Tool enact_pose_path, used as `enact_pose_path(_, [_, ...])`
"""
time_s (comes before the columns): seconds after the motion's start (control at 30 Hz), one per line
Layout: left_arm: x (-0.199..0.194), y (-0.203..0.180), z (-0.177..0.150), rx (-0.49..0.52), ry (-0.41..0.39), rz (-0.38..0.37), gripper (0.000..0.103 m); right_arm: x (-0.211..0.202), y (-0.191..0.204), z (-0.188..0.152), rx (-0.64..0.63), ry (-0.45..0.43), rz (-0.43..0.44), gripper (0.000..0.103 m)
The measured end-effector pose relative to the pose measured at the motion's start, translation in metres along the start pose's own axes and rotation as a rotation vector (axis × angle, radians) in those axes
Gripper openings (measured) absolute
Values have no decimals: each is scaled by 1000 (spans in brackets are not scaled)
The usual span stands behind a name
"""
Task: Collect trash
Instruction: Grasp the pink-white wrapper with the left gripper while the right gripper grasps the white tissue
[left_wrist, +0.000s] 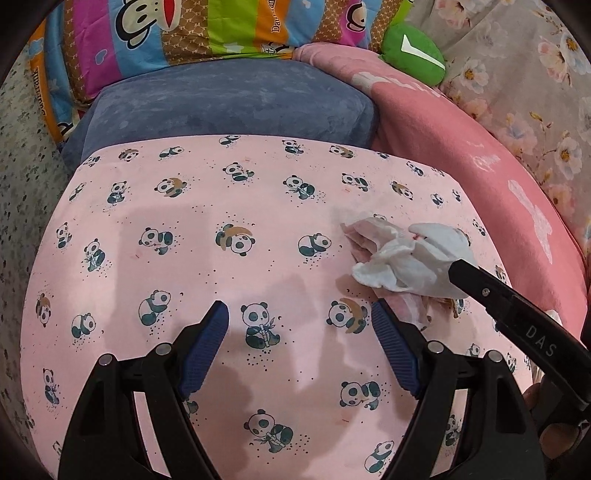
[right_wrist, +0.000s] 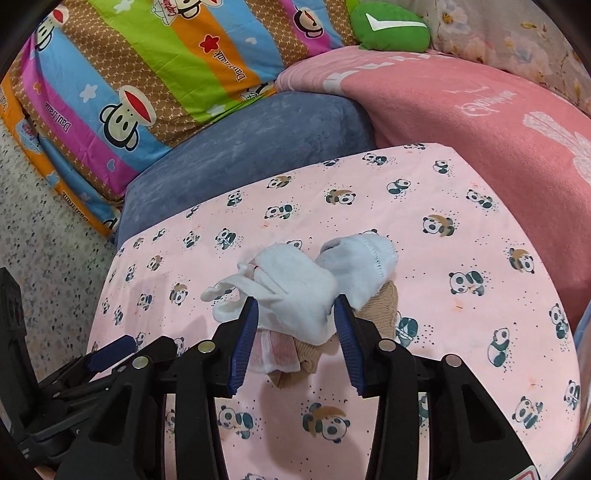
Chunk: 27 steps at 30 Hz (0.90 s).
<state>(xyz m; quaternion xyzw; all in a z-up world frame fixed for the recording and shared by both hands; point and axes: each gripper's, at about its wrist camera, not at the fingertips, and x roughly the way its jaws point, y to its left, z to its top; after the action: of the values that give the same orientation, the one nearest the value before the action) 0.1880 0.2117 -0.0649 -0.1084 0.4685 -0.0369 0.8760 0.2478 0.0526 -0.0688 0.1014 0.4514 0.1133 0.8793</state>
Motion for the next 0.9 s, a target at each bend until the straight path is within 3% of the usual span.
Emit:
enact_pose_path(0.07, [2, -2, 1, 5, 4, -6, 76, -1, -1, 2, -1, -6, 7, 12])
enact_pose_path(0.1, [3, -3, 1, 10, 5, -10, 76, -6, -1, 2, -2, -22, 13, 11])
enact_pose_path(0.4, [13, -29, 3, 49, 21, -80, 77, -58, -13, 6, 10, -172, 1, 9])
enact_pose_path(0.67, [33, -51, 8, 57, 63, -133, 78, -86, -37, 3, 70, -191, -27, 9])
enact_pose_path(0.73, [38, -53, 7, 57, 72, -136, 72, -89, -44, 2, 83, -186, -30, 9])
enact_pose_path(0.9, [48, -54, 3, 46, 114, -154, 38, -92, -57, -5, 101, -176, -37, 9])
